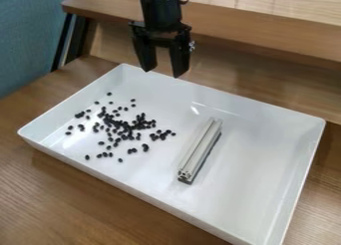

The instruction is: Sweep into pile

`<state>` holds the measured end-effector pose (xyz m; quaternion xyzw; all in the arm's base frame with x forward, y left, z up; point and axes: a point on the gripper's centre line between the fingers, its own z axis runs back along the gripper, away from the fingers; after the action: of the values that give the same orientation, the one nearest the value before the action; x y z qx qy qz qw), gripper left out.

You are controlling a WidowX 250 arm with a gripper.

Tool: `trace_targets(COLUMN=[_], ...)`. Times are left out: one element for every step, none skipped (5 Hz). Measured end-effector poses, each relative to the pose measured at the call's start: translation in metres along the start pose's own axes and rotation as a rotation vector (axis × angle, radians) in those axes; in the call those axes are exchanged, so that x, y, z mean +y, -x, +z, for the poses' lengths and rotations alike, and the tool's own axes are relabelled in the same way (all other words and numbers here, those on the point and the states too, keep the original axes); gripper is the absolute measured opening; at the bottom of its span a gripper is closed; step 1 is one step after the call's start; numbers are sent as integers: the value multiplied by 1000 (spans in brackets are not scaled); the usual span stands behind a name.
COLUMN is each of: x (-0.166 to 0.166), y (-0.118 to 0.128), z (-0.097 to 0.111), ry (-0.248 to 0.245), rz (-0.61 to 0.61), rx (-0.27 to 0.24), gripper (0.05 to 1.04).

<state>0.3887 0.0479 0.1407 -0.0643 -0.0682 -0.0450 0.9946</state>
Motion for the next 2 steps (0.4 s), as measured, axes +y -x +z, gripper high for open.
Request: trace_targets(x=[1, -6], y=[2, -1], z=[-14, -29], ry=[13, 36], rz=[7, 22], rx=[36, 29], gripper=[1001, 1001])
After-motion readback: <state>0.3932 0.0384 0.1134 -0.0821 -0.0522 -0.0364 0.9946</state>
